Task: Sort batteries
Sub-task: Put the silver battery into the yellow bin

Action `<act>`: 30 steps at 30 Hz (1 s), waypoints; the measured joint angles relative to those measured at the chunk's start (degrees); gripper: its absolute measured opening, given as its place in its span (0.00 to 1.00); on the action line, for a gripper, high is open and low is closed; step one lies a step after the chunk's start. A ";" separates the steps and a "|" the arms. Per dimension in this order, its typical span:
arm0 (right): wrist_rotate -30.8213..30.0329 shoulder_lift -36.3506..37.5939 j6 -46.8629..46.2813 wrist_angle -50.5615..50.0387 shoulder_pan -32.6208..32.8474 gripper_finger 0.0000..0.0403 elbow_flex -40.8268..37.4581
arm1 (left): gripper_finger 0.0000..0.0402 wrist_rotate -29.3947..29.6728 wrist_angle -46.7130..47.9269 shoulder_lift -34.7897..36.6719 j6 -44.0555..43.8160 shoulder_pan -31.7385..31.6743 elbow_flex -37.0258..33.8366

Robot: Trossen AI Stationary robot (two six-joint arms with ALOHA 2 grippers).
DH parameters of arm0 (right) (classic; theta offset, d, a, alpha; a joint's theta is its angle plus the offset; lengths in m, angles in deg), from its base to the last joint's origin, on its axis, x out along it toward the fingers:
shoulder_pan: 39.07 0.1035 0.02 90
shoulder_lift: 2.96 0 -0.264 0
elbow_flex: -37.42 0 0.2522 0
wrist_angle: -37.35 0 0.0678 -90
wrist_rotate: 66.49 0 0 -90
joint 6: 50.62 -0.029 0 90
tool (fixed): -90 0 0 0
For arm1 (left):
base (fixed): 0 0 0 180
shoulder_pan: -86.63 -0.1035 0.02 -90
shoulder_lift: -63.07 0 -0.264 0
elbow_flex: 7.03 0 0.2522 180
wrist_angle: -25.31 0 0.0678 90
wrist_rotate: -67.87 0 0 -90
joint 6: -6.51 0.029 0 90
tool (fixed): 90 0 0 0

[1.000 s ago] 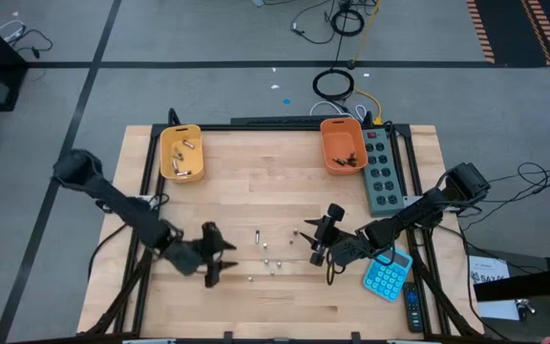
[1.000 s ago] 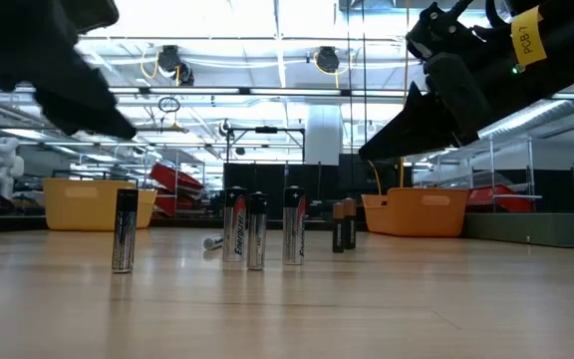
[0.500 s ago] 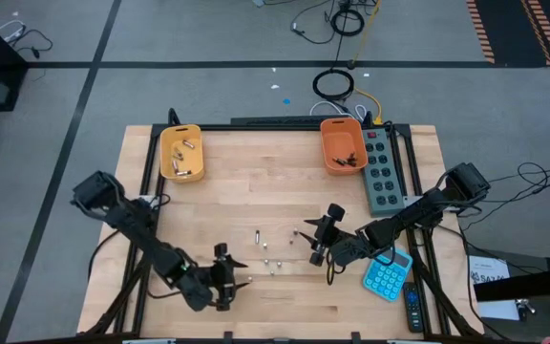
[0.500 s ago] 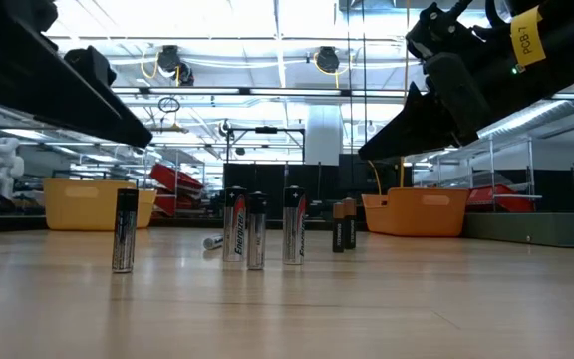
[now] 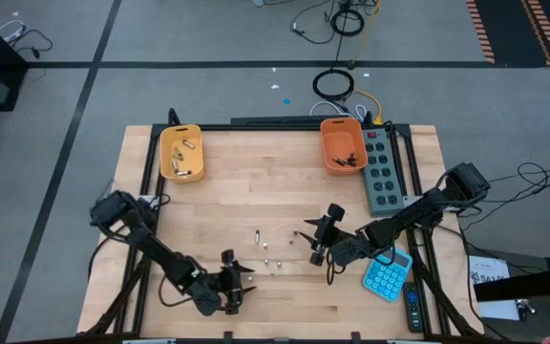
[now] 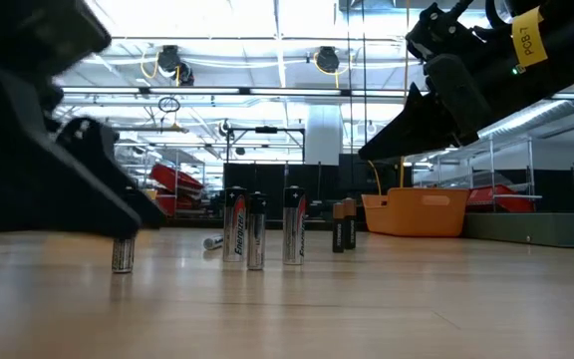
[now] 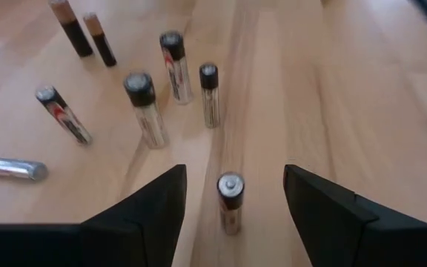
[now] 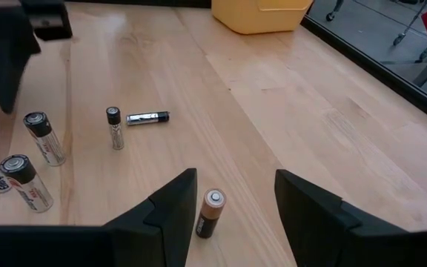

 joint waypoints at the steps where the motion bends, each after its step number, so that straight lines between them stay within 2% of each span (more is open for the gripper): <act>1: 0.00 0.00 -0.04 0.00 0.00 0.43 0.00 | 0.58 0.02 -0.75 -0.74 -0.04 -0.04 -0.04; 4: 0.00 0.00 -0.04 0.01 -0.02 0.43 0.00 | 0.54 0.75 -3.38 -2.20 -0.03 -0.35 -0.02; 6: 0.01 0.00 -0.04 0.02 0.00 0.43 0.00 | 0.46 1.27 -3.51 -2.61 -0.04 -0.69 -0.02; 8: 0.02 0.00 -0.04 0.02 -0.02 0.43 0.00 | 0.32 1.45 -3.46 -2.81 -0.07 -1.08 -0.03; 10: 0.00 0.00 -0.04 0.02 0.00 0.43 0.00 | 0.14 1.45 -3.40 -2.79 -0.04 -1.33 -0.02; 11: 0.02 0.00 -0.05 0.04 0.00 0.43 0.00 | 0.09 1.41 -3.21 -2.74 -0.09 -1.38 -0.04; 16: 0.02 -0.01 -0.06 0.02 -0.02 0.43 0.00 | 0.08 2.30 5.81 1.87 -4.93 -1.56 -1.38; 22: 0.02 0.00 0.00 0.22 0.00 0.43 0.00 | 0.08 16.92 22.68 16.49 -18.83 -1.93 -9.39; 27: 0.02 0.00 0.20 0.36 -0.02 0.43 0.00 | 0.08 25.13 31.09 30.57 -32.22 -4.62 -19.57; 30: 0.02 0.00 0.53 0.70 -0.13 0.43 0.00 | 0.08 28.48 33.42 37.66 -37.99 -8.33 -25.12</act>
